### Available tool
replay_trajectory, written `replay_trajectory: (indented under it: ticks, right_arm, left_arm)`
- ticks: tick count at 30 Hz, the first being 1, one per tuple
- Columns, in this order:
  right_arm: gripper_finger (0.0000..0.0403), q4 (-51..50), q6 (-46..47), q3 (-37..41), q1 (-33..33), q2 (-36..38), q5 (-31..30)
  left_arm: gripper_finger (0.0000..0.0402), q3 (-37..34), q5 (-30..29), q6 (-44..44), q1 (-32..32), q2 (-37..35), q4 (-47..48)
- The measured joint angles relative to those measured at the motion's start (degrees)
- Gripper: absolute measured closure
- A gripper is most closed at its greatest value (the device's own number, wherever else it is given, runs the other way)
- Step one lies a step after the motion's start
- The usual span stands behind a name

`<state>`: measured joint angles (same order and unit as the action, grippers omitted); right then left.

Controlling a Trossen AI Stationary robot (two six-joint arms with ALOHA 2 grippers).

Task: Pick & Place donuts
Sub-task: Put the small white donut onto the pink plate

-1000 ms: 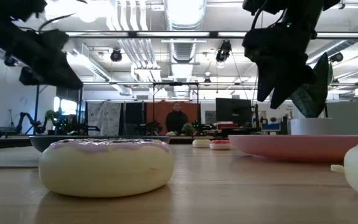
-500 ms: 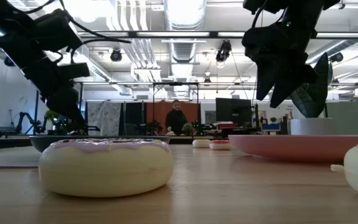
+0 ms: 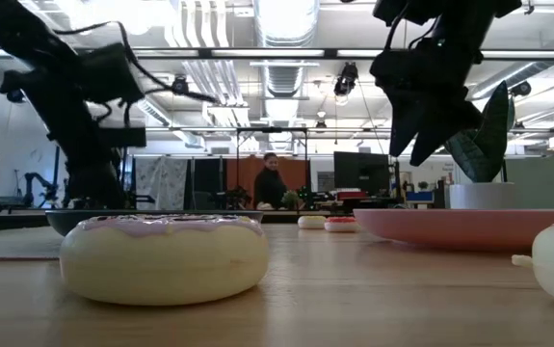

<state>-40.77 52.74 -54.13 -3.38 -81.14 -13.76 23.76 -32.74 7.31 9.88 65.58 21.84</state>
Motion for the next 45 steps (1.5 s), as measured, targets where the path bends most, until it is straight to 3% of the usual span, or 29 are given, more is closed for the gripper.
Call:
replay_trajectory:
  ticks: [11,24,30,36,45]
  right_arm:
    - [0.0170,0.91,-5.19,0.09,3.83,0.00,0.10]
    - [0.0170,0.94,-6.48,0.23,4.94,0.02,0.31]
    - [0.0170,1.38,-6.81,0.35,5.52,0.02,0.28]
    - [0.0170,2.81,-6.90,0.46,5.84,0.02,0.35]
    - [0.0177,3.27,-6.91,0.47,5.79,0.02,0.74]
  left_arm:
    - [0.0276,4.34,6.66,-8.53,5.89,6.36,-4.02]
    - [0.0276,4.86,4.13,-3.98,6.17,7.48,-1.31]
    - [0.0278,4.14,7.60,-4.14,7.59,8.72,-1.19]
    - [0.0311,4.31,6.88,-3.84,9.07,11.05,-2.79]
    - [0.0395,4.56,5.86,-2.22,9.83,11.33,-3.36]
